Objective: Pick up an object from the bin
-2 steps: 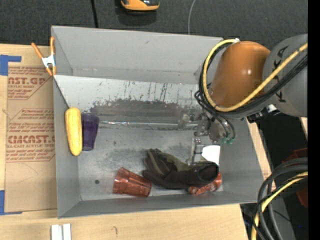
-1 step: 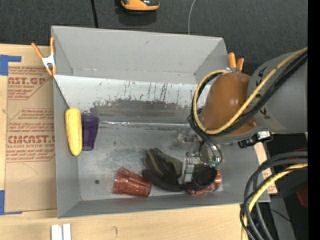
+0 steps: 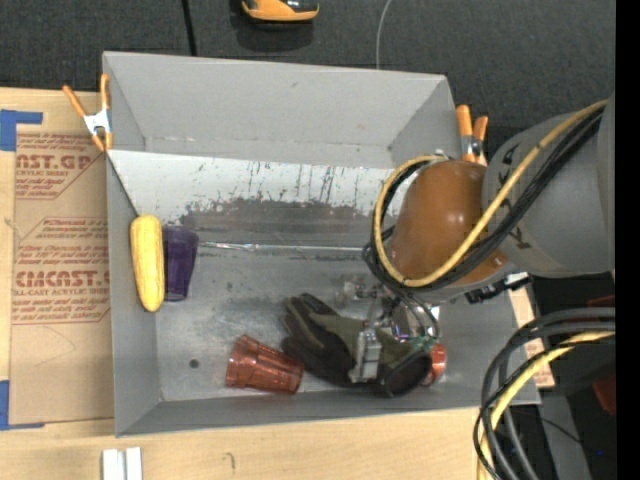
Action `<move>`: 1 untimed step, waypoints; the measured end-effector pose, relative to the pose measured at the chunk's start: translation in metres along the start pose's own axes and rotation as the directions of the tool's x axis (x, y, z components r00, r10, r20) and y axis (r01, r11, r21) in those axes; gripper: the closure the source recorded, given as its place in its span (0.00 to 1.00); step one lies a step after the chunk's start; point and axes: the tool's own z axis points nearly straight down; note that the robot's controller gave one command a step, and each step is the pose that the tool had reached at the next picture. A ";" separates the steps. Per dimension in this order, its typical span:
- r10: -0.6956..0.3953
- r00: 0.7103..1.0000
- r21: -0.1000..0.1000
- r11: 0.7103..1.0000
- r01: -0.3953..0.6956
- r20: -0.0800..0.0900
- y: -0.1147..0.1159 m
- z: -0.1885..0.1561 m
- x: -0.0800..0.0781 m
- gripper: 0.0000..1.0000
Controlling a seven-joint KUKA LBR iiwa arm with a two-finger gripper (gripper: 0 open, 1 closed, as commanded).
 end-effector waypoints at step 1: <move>0.170 0.985 -0.002 0.985 -0.170 0.003 -0.001 -0.009 0.006 0.00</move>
Offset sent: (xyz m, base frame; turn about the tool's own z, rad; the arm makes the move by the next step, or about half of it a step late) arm -0.0017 0.0440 -0.0537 0.3647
